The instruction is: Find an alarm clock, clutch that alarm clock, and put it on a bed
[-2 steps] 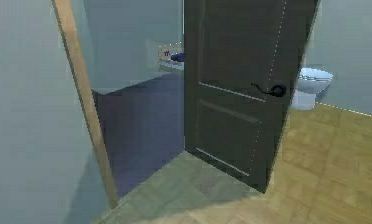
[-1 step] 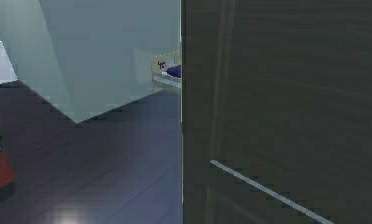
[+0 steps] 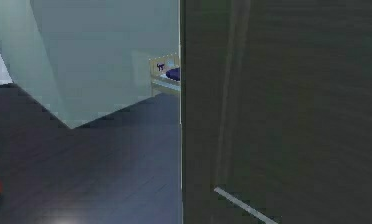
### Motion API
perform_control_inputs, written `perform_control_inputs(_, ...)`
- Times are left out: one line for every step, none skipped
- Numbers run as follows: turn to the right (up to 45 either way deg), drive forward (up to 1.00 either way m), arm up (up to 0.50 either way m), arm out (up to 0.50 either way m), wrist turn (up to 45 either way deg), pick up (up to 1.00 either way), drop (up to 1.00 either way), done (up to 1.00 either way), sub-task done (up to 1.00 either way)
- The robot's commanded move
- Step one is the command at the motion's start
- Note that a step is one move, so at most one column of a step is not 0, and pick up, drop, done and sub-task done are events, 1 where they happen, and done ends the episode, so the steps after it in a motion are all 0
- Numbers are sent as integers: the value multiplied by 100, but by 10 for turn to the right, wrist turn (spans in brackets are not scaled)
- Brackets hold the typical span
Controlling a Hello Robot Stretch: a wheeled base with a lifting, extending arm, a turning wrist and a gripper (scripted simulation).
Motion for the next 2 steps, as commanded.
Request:
perform_control_inputs(-390,0,0,0,0,0,0,0,0)
perform_control_inputs(0,100,0,0,0,0,0,0,0)
